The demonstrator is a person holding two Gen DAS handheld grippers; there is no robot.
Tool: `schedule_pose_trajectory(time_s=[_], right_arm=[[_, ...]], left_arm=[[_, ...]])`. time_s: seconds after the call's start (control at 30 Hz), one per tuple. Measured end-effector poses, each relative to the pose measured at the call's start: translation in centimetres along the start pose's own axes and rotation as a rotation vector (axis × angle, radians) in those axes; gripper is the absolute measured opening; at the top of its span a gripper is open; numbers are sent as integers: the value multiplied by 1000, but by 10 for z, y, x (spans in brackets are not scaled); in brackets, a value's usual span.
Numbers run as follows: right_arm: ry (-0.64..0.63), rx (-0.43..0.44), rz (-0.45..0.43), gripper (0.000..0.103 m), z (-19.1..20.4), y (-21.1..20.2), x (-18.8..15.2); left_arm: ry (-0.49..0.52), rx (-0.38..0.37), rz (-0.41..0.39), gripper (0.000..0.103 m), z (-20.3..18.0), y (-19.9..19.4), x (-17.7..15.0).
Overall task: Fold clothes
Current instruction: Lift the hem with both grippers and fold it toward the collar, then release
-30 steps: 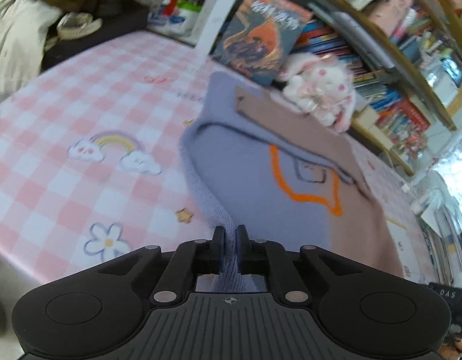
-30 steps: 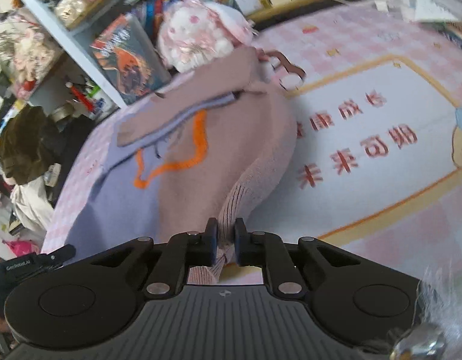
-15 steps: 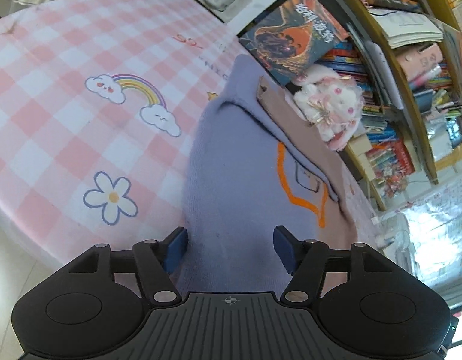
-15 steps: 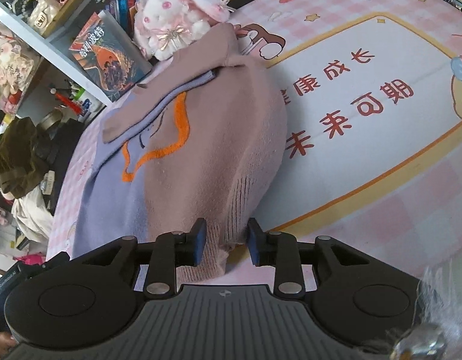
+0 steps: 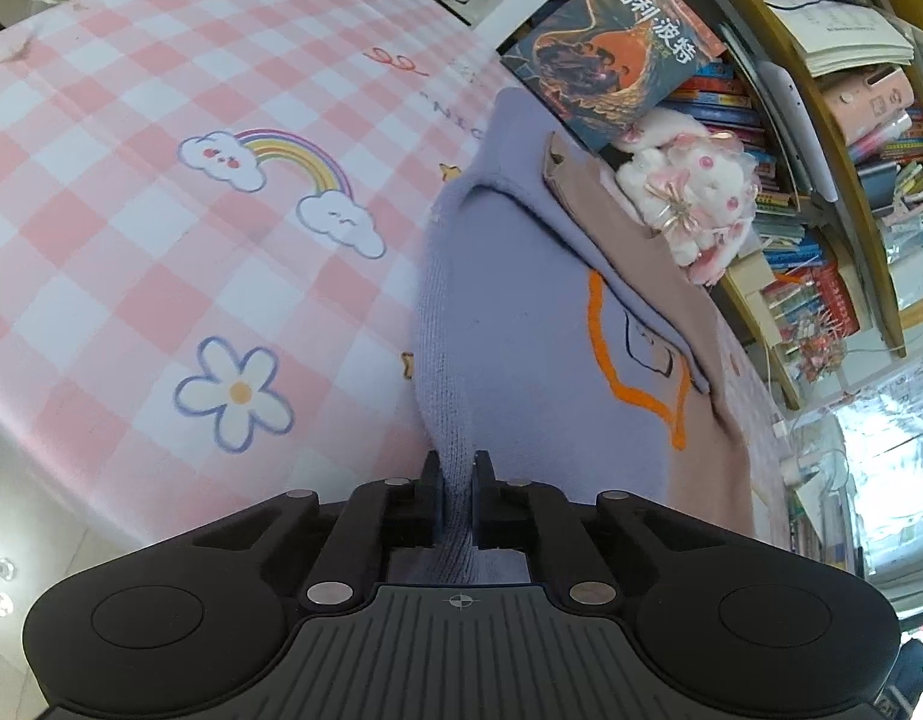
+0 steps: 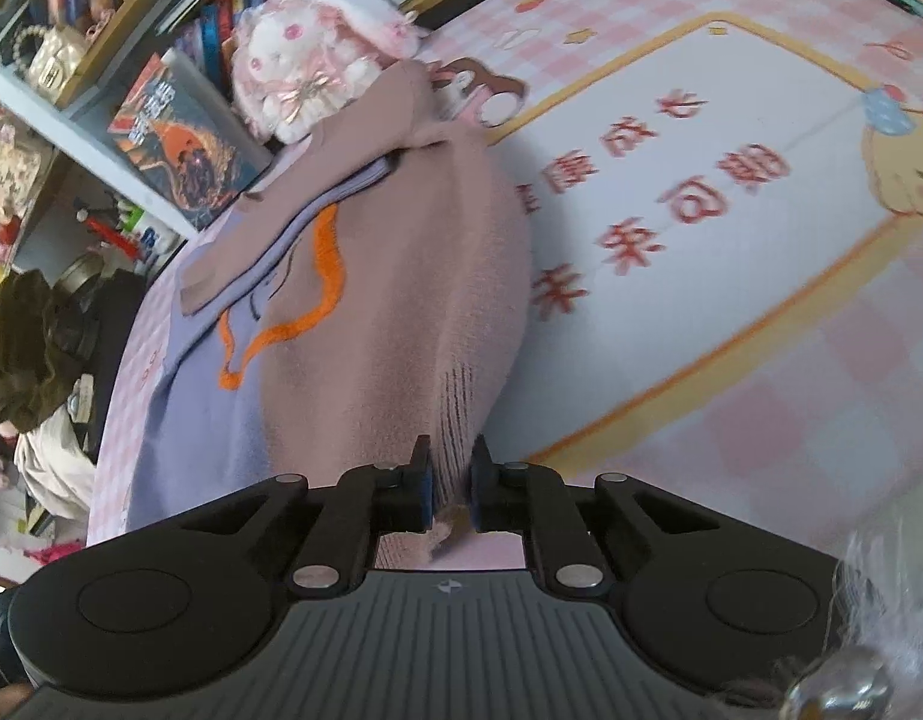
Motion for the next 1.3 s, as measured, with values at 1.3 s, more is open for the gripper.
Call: schedule_pose_trajectory(time_s=[1.3], right_arm=[[128, 372, -222, 9, 49, -81, 106]], left_arm=[[-220, -420, -138, 6, -64, -25, 95]])
Point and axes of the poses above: each gripper's, at about its wrist camera, not at the fingertips, and y roughly the way its jaws point, z to its left, x to its top, the point moved 6 cm from there along y, roughly the way its jaws point, and after that the axes turned 1 degree about -z, right-handed, at the moved point
